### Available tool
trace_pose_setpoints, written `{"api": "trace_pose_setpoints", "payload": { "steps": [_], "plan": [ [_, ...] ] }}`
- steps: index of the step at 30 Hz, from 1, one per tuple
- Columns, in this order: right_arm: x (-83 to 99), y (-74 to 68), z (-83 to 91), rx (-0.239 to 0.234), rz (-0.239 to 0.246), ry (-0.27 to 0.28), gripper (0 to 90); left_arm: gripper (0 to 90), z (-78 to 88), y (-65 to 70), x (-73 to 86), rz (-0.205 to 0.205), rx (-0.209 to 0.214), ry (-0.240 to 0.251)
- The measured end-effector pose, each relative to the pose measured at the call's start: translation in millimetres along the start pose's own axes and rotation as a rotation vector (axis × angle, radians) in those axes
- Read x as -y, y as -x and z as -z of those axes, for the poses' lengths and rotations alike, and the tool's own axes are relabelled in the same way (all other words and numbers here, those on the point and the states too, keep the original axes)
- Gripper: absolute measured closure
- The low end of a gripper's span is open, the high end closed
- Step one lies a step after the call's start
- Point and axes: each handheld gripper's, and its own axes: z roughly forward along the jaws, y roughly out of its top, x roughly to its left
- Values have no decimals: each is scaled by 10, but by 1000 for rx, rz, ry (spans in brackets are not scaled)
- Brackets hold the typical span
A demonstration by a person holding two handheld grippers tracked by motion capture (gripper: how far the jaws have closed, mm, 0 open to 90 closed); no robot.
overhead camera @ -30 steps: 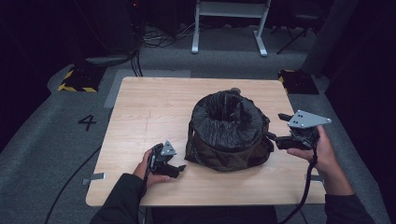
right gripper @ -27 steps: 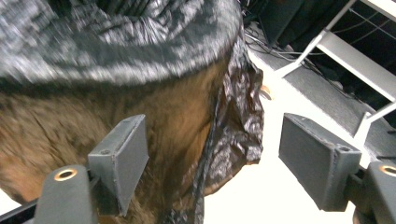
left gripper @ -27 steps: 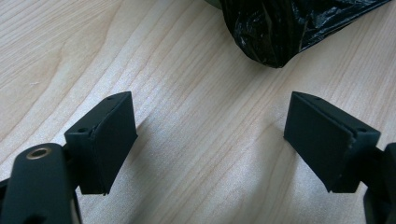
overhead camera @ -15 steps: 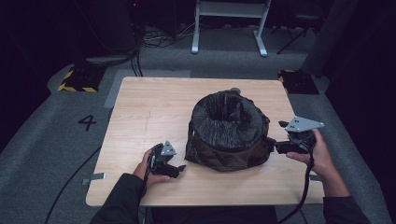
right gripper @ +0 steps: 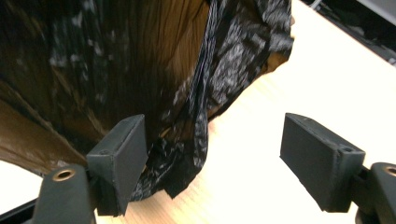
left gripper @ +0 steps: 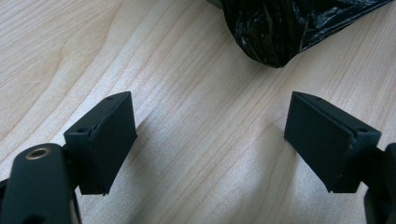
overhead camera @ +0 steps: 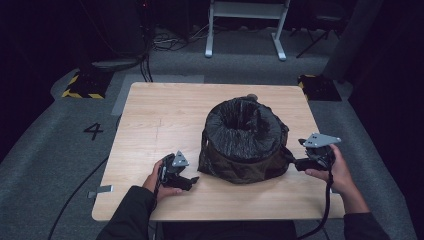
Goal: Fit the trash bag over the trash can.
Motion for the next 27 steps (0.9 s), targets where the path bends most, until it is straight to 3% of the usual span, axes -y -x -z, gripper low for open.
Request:
{"api": "trace_pose_setpoints", "payload": {
  "steps": [10,27],
  "plan": [
    [166,-26,-101,-9,20,-42,223,168,0,1,0,0,0,0],
    [449,-17,-182,-30,-10,-82,227,168,0,0,0,0,0,0]
  ]
}}
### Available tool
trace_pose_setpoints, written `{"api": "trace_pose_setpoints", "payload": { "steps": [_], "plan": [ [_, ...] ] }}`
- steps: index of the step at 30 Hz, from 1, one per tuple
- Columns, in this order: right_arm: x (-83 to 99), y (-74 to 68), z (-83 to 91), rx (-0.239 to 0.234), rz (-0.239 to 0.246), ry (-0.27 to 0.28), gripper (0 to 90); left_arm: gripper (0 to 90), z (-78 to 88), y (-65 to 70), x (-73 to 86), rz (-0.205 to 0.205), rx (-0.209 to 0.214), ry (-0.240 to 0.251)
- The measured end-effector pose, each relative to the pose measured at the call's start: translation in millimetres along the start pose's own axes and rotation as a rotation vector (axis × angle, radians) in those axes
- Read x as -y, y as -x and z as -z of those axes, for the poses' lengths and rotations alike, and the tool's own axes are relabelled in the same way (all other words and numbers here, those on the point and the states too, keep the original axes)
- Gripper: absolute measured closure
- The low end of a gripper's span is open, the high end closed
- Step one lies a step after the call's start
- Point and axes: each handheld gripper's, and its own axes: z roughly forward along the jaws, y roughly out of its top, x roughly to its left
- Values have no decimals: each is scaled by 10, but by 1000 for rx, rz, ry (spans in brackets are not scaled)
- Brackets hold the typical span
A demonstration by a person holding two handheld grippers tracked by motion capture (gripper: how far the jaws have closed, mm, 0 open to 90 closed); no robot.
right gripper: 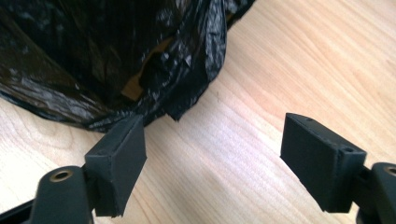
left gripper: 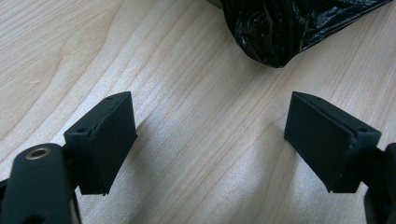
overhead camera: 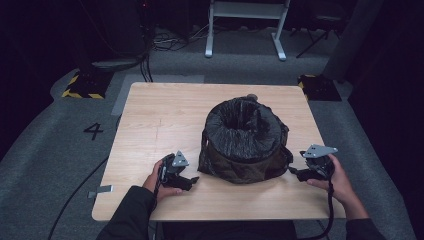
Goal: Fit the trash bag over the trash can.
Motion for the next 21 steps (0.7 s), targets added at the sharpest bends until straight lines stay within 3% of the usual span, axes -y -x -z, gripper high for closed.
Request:
{"api": "trace_pose_setpoints", "payload": {
  "steps": [21],
  "plan": [
    [303,-24,-65,5,-75,-5,216,168,0,0,0,0,0,0]
  ]
}}
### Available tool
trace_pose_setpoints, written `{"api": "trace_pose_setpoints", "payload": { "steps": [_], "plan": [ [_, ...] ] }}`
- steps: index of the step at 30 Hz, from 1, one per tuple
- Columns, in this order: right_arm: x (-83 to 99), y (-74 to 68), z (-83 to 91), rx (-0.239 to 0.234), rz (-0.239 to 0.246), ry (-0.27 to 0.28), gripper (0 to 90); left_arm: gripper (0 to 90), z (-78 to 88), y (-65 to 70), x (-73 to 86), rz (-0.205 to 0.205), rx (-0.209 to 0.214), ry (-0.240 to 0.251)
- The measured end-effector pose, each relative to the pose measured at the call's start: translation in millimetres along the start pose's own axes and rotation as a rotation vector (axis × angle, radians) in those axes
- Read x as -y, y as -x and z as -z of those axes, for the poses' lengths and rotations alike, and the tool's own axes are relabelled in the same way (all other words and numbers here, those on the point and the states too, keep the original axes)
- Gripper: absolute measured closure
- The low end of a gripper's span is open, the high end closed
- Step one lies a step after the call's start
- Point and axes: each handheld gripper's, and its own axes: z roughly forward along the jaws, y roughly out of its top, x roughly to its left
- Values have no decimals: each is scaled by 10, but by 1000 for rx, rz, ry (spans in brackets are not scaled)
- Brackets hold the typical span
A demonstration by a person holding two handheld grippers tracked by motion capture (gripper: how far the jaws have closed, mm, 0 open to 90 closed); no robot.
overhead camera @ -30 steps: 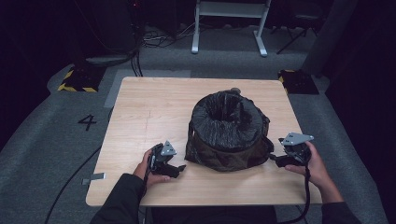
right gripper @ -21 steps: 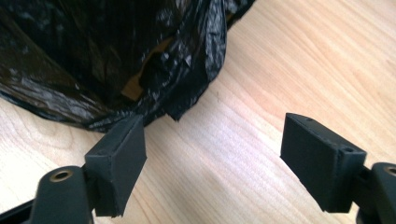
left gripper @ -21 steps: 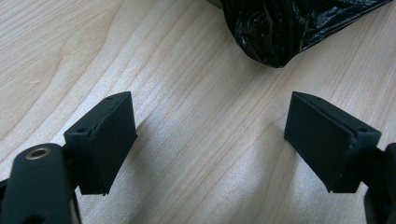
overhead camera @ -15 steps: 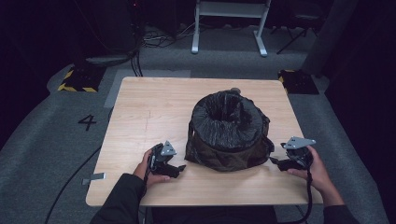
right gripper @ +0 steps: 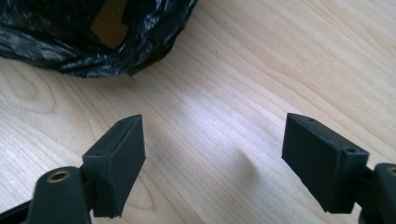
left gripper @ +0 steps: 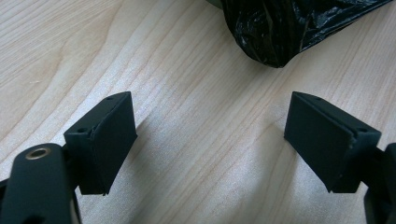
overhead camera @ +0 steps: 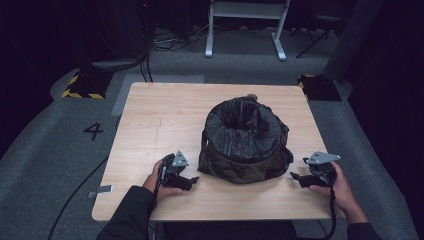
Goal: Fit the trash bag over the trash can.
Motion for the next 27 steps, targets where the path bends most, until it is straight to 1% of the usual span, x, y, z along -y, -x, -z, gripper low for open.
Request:
{"api": "trace_pose_setpoints", "payload": {
  "steps": [4,8,12,16,17,19,27],
  "plan": [
    [50,-2,-9,-3,-2,-1,216,167,0,0,0,0,0,0],
    [92,4,-19,-22,-28,14,215,167,0,0,0,0,0,0],
    [148,25,-15,-30,-69,34,201,168,0,0,0,0,0,0],
    [229,55,-9,-46,-124,60,184,167,-1,-3,-2,-2,3,0],
    [257,64,-15,-49,-147,75,178,167,-2,-4,-2,-3,3,0],
    [283,75,-10,-51,-168,78,167,167,-4,-5,-4,-4,3,0],
    [297,83,-3,-55,-164,79,163,167,-4,-4,-3,-4,4,0]
  ]
}}
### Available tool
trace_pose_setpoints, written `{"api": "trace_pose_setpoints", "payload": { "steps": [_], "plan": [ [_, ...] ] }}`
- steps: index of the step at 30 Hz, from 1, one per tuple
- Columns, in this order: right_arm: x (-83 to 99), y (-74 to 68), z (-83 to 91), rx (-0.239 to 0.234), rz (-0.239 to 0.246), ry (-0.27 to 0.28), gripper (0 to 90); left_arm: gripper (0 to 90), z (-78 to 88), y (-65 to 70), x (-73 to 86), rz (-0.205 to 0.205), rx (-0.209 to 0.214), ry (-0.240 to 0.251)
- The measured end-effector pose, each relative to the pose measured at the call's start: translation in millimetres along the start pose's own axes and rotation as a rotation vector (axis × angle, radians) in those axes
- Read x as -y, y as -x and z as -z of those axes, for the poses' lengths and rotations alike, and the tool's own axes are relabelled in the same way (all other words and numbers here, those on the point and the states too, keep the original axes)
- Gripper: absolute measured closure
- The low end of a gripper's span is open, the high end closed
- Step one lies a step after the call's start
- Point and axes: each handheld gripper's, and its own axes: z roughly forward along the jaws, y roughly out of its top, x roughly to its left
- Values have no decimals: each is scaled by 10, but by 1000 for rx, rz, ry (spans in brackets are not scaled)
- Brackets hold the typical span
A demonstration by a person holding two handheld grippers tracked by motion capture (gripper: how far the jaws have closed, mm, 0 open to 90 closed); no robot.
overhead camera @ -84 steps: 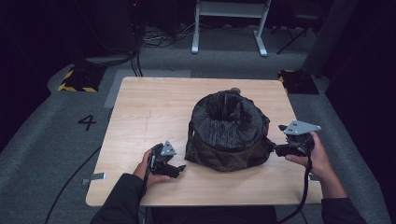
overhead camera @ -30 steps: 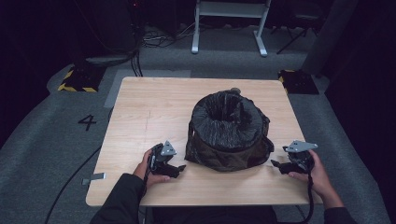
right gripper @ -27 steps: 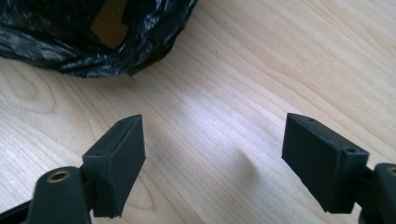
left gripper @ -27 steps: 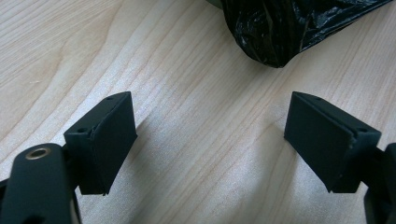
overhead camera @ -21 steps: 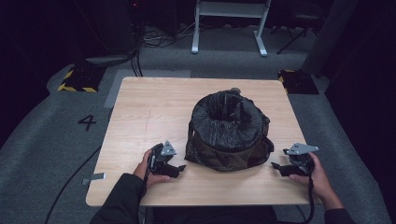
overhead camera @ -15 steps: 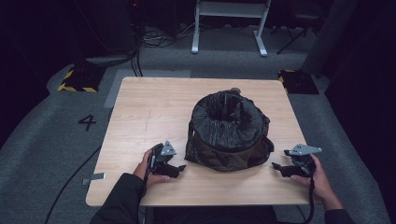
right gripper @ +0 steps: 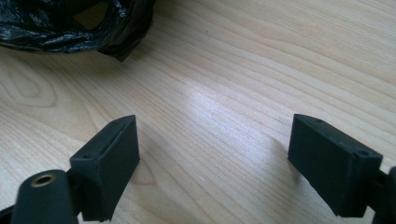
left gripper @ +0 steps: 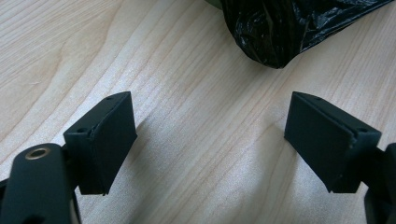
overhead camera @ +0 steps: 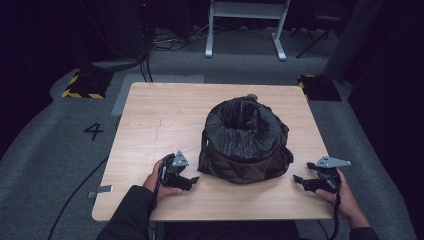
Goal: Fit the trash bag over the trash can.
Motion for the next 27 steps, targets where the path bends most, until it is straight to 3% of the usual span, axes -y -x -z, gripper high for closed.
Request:
{"api": "trace_pose_setpoints", "payload": {
  "steps": [27],
  "plan": [
    [-11,15,-13,-11,5,-3,148,162,-10,-4,-10,0,-2,2]
  ]
}}
